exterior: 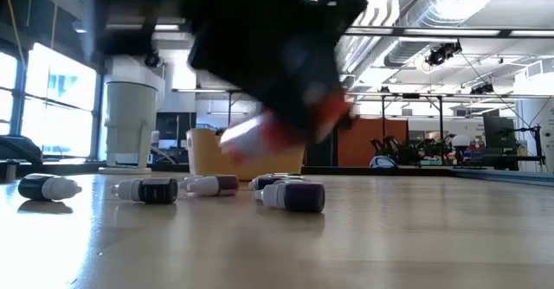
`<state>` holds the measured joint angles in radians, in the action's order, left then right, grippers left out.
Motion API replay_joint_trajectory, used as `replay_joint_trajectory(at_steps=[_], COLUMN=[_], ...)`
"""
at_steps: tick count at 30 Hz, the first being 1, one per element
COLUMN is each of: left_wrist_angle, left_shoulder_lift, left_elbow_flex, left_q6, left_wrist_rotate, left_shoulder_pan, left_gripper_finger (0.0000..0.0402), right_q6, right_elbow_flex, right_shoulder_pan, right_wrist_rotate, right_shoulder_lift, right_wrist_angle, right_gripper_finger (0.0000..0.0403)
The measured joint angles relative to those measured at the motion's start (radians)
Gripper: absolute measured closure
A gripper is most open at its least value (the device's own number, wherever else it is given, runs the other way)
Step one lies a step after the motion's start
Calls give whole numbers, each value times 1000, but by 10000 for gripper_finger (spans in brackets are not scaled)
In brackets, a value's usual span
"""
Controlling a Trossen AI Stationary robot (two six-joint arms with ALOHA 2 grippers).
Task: Pick & Place food coloring
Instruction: Put the large orange food coloring bottle into the yellow bin
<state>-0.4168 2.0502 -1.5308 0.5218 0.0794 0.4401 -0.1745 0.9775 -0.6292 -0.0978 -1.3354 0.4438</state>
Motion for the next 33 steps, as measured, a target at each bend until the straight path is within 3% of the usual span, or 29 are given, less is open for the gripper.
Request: replay_joint_trajectory(at_steps=[6, 9, 13, 16, 23, 30, 33], left_wrist_angle=[-102, -210, -241, -263, -368, -464, -563], left_shoulder_lift=[0, 0, -2, -2, -33, -138, -200], left_elbow_flex=[-222, -345, -453, -504, -593, -638, -637], left_q6=[-153, -257, -270, -214, -239, -271, -363], left_wrist_rotate=[84, 204, 443, 594, 887, 1138, 1215], left_shoulder_pan=[7, 6, 6, 5, 11, 94, 151], left_gripper_finger=[293, 292, 283, 281, 289, 287, 286], right_q6=[0, -1, 0, 0, 0, 0, 1], right_elbow_flex=[0, 0, 0, 0, 0, 0, 0], right_shoulder_pan=[0, 0, 0, 0, 1, 2, 2], right_wrist_rotate=[0, 0, -1, -1, -5, -79, -106], right_shoulder_lift=[0, 0, 0, 0, 0, 0, 0], right_wrist_angle=[0, 0, 0, 0, -1, 0, 0], right_gripper_finger=[210, 210, 210, 209, 209, 210, 210])
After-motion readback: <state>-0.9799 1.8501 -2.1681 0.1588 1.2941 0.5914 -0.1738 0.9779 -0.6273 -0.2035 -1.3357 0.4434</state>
